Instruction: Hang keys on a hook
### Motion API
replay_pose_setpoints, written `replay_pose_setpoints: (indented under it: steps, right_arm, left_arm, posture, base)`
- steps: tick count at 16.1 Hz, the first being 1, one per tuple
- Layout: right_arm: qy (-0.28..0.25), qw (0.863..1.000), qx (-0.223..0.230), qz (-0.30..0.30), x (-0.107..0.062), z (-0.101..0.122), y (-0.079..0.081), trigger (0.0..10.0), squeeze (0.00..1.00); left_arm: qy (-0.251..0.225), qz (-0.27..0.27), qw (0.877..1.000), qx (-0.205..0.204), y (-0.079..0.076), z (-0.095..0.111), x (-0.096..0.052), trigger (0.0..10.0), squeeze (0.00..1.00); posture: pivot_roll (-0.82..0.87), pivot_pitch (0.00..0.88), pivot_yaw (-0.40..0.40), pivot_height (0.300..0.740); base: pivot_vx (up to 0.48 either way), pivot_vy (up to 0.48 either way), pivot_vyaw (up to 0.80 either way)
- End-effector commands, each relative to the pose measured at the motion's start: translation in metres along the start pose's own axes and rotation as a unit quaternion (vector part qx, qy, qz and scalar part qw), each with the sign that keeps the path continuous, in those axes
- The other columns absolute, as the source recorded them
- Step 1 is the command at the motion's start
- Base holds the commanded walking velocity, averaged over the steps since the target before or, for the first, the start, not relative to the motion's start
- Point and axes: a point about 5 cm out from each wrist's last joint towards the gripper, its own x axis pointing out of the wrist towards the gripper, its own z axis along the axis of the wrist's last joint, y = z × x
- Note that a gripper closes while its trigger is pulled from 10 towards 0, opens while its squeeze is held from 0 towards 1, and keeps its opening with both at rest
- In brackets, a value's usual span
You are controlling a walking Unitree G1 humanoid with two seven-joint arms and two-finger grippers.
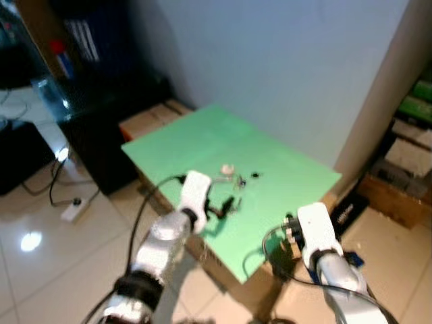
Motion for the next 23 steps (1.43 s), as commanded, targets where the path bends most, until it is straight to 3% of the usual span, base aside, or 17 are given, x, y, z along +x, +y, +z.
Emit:
replay_pose_setpoints:
  steps: [1,2,3,7,12,14,15,17,18,19,20,21,22,23]
  right_arm:
    - [-0.001,1.0,-0.007,-0.002,-0.002,0.003,0.0,10.0,0.0]
    - [-0.001,1.0,-0.01,-0.005,-0.005,0.005,0.001,10.0,0.0]
    - [-0.002,1.0,-0.012,-0.004,-0.007,0.006,0.002,10.0,0.0]
    - [0.008,0.999,-0.031,0.0,-0.025,0.004,0.004,10.0,0.0]
    - [0.027,0.999,-0.04,-0.001,-0.042,0.0,0.003,10.0,0.0]
    - [0.025,0.999,-0.044,0.001,-0.041,0.002,0.004,10.0,0.0]
    - [0.006,0.999,-0.041,-0.008,-0.033,0.008,0.001,10.0,0.0]
    - [-0.036,0.999,-0.025,-0.02,-0.022,0.023,-0.004,10.0,0.0]
    - [-0.048,0.998,-0.017,-0.024,-0.016,0.027,-0.008,10.0,0.0]
    - [-0.05,0.998,-0.014,-0.024,-0.012,0.029,-0.01,10.0,0.0]
    - [-0.054,0.998,-0.005,-0.011,0.004,0.03,-0.015,10.0,0.81]
    - [-0.055,0.998,0.0,-0.007,0.01,0.03,-0.017,10.0,0.81]
    - [-0.068,0.997,0.016,0.023,0.023,0.033,-0.018,10.0,1.0]
    - [-0.068,0.996,0.013,0.056,0.048,0.035,-0.021,10.0,1.0]
  left_arm:
    - [0.005,0.001,1.0,0.001,0.001,0.002,0.006,10.0,0.0]
    - [0.011,0.009,1.0,-0.001,0.0,0.003,0.013,10.0,0.0]
    - [0.018,0.011,1.0,-0.002,-0.001,0.004,0.016,10.0,1.0]
    - [0.029,-0.016,0.999,-0.033,-0.021,0.003,0.029,10.0,1.0]
    - [0.022,0.003,1.0,0.014,-0.025,0.003,0.034,10.0,1.0]
    - [-0.012,0.02,1.0,0.01,-0.025,0.012,0.036,10.0,1.0]
    - [-0.069,0.03,0.997,0.011,-0.019,0.027,0.035,10.0,1.0]
    - [-0.127,0.046,0.991,0.008,0.002,0.041,0.023,10.0,0.44]
    - [-0.145,0.06,0.988,0.016,0.015,0.045,0.015,10.0,0.0]
    - [-0.15,0.068,0.986,0.021,0.02,0.046,0.011,10.0,0.0]
    - [-0.166,0.087,0.982,0.038,0.039,0.051,-0.006,10.0,0.0]
    - [-0.172,0.094,0.98,0.045,0.045,0.052,-0.012,10.0,0.0]
    - [-0.172,0.11,0.977,0.068,0.056,0.053,-0.026,10.0,0.0]
    - [-0.151,0.116,0.976,0.109,0.064,0.05,-0.049,10.0,0.0]
  posture:
    - [-0.24,0.0,0.108,0.718]
    - [-0.26,0.027,0.122,0.718]
    - [-0.27,0.035,0.124,0.718]
    - [-0.31,0.152,0.14,0.718]
    - [-0.33,0.224,0.154,0.718]
    - [-0.32,0.233,0.161,0.718]
    - [-0.3,0.22,0.162,0.718]
    - [-0.27,0.187,0.153,0.718]
    - [-0.26,0.181,0.151,0.718]
    - [-0.25,0.169,0.146,0.718]
    - [-0.19,0.138,0.125,0.718]
    - [-0.17,0.131,0.119,0.718]
    - [-0.14,0.124,0.109,0.718]
    - [-0.07,0.114,0.089,0.718]
  base:
    - [0.0,0.0,0.0]
    - [0.0,0.0,0.0]
    - [0.0,0.0,0.0]
    - [0.0,0.0,0.0]
    - [0.0,0.0,0.0]
    - [0.0,0.0,0.0]
    - [0.0,0.0,0.0]
    - [0.0,0.0,0.0]
    - [0.0,0.0,0.0]
    - [0.0,0.0,0.0]
    - [0.0,0.0,0.0]
    - [0.0,0.0,0.0]
    - [0.0,0.0,0.0]
    - [0.0,0.0,0.0]
